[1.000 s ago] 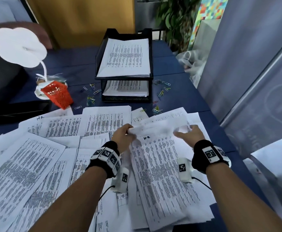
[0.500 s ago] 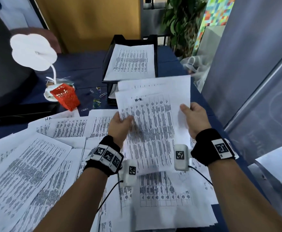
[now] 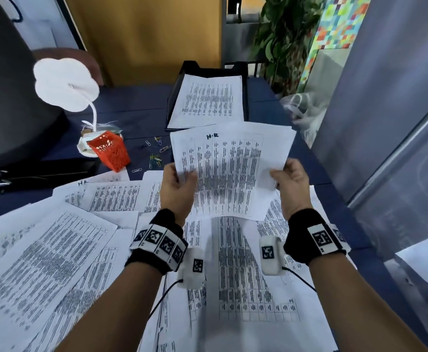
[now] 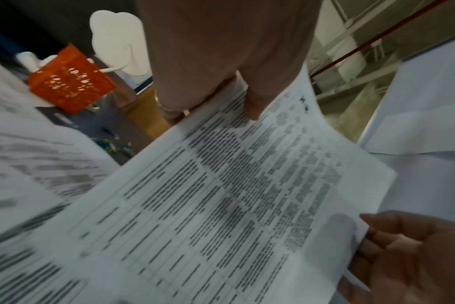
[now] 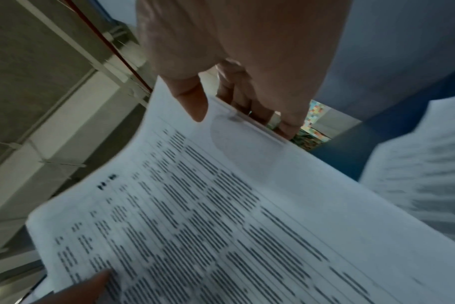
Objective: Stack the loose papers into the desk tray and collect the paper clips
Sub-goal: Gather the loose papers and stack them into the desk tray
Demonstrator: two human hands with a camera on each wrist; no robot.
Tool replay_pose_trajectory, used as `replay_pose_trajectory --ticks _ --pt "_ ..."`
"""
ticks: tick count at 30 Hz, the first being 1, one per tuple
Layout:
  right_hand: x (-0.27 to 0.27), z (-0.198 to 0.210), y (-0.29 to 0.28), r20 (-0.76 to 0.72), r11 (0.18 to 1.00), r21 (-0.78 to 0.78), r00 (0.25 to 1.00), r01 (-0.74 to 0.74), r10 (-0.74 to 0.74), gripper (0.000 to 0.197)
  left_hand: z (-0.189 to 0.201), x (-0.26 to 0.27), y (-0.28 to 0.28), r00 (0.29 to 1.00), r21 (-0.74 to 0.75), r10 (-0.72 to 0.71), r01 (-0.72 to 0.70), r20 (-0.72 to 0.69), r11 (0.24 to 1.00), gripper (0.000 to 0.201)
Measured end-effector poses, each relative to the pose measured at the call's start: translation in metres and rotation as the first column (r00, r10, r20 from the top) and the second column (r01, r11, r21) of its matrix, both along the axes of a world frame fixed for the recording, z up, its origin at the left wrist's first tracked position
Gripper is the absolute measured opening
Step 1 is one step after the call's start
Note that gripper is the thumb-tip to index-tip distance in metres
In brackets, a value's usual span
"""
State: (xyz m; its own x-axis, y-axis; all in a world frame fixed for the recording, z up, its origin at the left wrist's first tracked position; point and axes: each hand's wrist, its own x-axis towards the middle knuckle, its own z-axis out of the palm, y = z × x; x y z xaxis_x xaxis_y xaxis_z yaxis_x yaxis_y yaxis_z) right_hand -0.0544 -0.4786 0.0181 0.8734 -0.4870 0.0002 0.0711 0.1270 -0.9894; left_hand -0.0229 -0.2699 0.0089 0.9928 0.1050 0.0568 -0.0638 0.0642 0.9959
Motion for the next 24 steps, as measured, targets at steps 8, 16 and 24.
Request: replay_pose_trajectory --ticks 8,16,24 --pt "0.001 -0.008 0.023 0.005 0.999 0.009 0.999 -0.045 0.045 0.036 0.003 0.001 -0.005 0.994 -0.023 -0.092 0.091 -0.057 0.996 0.032" --pt "0.003 -0.041 0.02 -0.278 0.983 -0.081 0.951 -0.162 0.133 0.031 -0.022 0.006 0.006 0.967 0.21 -0.037 0.092 -0.254 0.973 0.057" --pt "0.0 -0.061 0.015 -0.427 0.941 -0.185 0.885 -0.285 0.184 0.017 -0.005 0.03 0.021 0.966 0.135 -0.021 0.058 -0.26 0.989 0.026"
